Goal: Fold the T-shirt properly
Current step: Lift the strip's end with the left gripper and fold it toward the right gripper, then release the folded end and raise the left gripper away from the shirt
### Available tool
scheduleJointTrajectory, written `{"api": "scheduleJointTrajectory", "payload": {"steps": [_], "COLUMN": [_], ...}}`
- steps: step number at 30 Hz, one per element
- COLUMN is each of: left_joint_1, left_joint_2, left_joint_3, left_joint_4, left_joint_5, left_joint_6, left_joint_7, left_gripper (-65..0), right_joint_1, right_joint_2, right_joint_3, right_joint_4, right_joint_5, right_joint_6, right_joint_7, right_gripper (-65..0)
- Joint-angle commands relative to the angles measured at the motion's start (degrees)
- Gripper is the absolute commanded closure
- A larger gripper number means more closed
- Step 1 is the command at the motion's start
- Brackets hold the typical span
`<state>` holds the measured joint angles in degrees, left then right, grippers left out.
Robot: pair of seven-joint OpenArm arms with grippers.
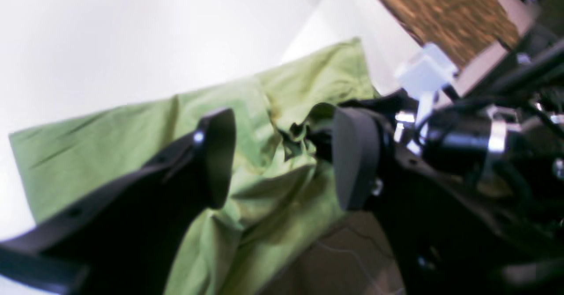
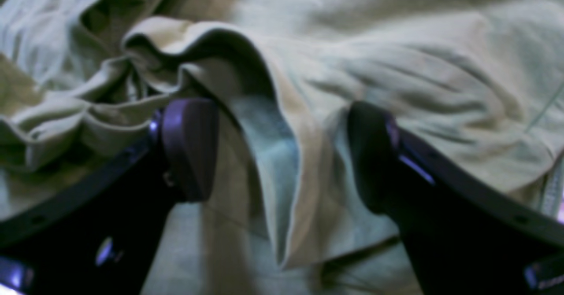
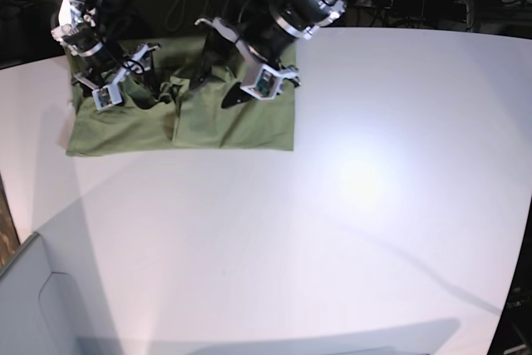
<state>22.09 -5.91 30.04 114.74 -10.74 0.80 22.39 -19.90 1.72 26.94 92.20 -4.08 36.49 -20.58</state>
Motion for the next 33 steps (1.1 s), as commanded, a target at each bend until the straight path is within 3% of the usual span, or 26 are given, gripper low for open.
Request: {"api": "scheduleJointTrajectory", "payload": {"steps": [1,6,13,18,24,29,33], "left_joint_1": [0.11,0.20,-1.65,-5.60,-11.41,-14.04,-14.48], "left_joint_2": [-0.55,-2.31,-2.04,-2.48,-6.09,-6.26,-6.35], "left_joint_3": [-0.37,-3.27,-3.19,4.99,17.03,21.52,22.57], "left_joint_4": [0.73,-1.20,-7.88,-11.13,-11.40,-11.40,-10.69], "left_joint_5": [-0.29,-0.29,-0.29,-0.29,-0.29,-0.29,-0.29], "left_joint_6": [-0.23,-0.23,-0.75,-0.75,-0.75,-0.75,-0.75], "left_joint_7": [-1.07,-0.63,-0.55,-0.46,0.68,7.81,9.74], "left_gripper": [-34.8,-34.6,-34.5,-34.5,-34.5,-34.5,-34.7], "right_joint_1": [-0.01,0.34,-0.01,-1.07,-2.91,-4.49,-4.76], "right_joint_2": [0.35,0.35,0.26,0.17,0.09,-0.09,-0.09], "right_joint_3": [0.18,0.53,0.62,1.85,2.47,3.26,3.52], "right_joint_4": [1.03,1.64,7.88,12.46,17.29,19.58,19.93], "right_joint_5": [0.60,0.69,0.69,0.69,0.69,0.78,0.78], "right_joint_6": [0.74,0.74,0.74,0.74,0.74,0.74,0.74], "right_joint_7": [0.84,1.02,0.75,0.67,0.67,0.67,0.67], "right_gripper": [-44.5,-44.6,-44.6,-44.6,-44.6,-44.6,-44.4]}}
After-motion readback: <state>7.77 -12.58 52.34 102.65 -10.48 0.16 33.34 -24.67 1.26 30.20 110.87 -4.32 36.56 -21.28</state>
